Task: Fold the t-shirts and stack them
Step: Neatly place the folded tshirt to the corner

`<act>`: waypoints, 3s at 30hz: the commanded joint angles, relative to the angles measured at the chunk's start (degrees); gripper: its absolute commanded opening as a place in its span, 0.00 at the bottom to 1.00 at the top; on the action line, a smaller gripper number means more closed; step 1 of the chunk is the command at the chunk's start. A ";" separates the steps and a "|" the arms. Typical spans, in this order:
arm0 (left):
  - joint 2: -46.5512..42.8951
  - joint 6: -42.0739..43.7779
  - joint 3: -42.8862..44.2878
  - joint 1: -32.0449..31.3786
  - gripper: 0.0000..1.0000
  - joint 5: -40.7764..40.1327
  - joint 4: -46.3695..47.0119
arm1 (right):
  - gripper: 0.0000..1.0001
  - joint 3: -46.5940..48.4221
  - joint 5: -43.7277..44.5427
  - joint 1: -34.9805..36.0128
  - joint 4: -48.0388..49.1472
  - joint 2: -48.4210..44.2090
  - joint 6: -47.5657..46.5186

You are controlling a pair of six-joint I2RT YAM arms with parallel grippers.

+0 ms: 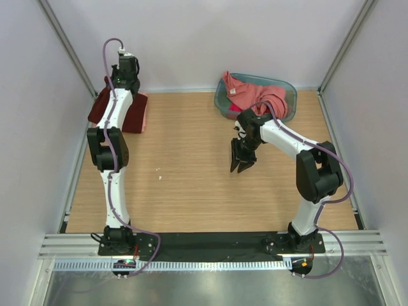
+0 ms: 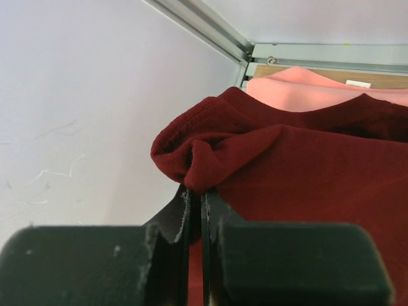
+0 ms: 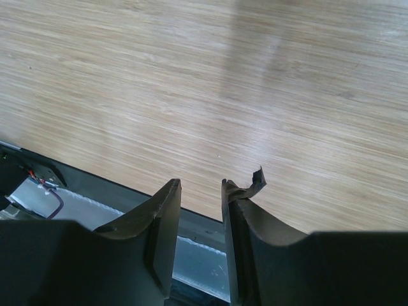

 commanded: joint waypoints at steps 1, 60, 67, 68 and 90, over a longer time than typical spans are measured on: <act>1.39 -2.29 3.30 1.16 0.00 0.03 4.33 | 0.39 2.80 0.46 -0.21 -1.19 0.71 1.01; -49.13 -56.07 -49.32 -33.10 0.93 21.20 -21.43 | 0.41 -26.80 4.14 -0.21 16.56 -34.33 12.25; -75.01 -72.41 -78.40 -40.85 1.00 28.14 -7.65 | 0.73 -46.29 7.66 -0.03 29.11 -52.79 22.71; -78.64 -75.91 -81.83 -41.55 1.00 28.93 -2.75 | 0.78 -48.25 8.36 0.05 30.01 -56.90 25.16; -134.23 -103.28 -126.86 -41.99 1.00 37.81 13.97 | 1.00 -73.58 0.82 0.14 30.01 -101.50 43.12</act>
